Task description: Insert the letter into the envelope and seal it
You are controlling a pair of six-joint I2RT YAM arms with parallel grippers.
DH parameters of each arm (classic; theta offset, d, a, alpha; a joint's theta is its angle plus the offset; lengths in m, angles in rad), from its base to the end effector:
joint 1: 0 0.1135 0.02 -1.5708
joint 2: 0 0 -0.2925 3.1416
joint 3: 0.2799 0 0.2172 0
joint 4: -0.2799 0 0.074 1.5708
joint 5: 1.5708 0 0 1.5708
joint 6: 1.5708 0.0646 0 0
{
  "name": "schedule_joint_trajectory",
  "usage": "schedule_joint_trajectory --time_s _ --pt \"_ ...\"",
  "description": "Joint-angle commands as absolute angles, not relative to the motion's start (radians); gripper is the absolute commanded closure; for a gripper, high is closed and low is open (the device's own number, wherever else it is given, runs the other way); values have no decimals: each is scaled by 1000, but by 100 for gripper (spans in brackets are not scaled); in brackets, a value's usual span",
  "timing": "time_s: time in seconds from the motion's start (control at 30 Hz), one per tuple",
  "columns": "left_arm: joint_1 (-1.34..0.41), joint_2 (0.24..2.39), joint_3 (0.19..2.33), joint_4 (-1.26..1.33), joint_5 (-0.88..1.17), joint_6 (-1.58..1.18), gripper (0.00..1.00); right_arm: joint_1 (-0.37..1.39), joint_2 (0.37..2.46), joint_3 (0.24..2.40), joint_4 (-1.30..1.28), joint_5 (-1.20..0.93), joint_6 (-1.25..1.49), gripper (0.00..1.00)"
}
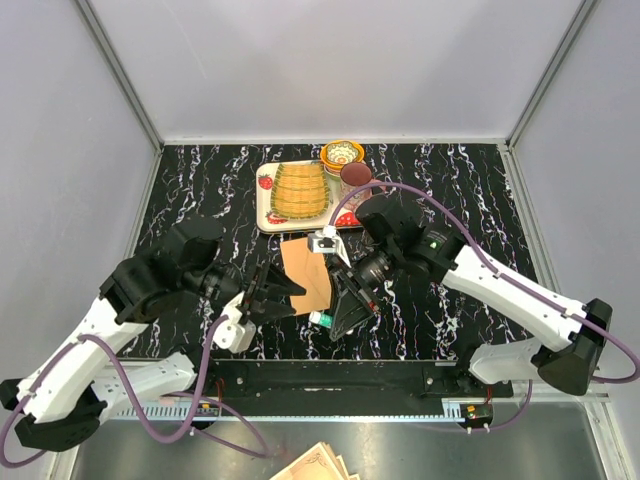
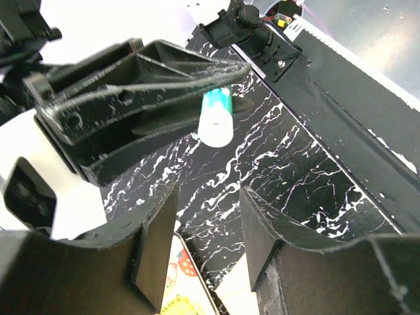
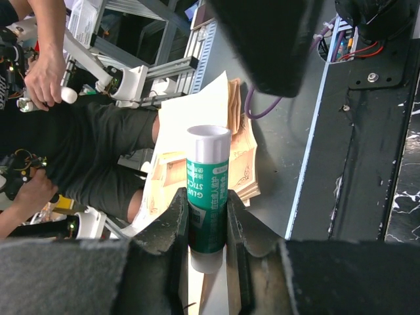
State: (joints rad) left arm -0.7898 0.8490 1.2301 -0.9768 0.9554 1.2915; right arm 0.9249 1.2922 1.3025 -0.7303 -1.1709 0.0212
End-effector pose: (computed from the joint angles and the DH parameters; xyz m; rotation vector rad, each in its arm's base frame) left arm 0.0261 -0.1013 0.4040 1.8972 0.5092 -0.7006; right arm 0.0862 0.2133 0.3915 -1.6080 1.7483 1.8122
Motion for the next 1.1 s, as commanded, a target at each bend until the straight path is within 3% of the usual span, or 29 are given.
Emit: schedule_joint_trajectory --time_s 0.0,0.47,0.83,1.07 --pt "-854 877 1304 -948 919 1341 52 919 1304 1307 -701 -1233 54 100" --pt "-992 899 1315 -948 873 1345 49 919 1321 1328 -672 -1261 83 100" --pt "-1055 908 1318 -920 819 1325 59 919 1321 1319 -655 -1276 101 100" --pt "-1072 908 1313 -904 802 1292 73 920 1318 1319 -638 -1276 118 100"
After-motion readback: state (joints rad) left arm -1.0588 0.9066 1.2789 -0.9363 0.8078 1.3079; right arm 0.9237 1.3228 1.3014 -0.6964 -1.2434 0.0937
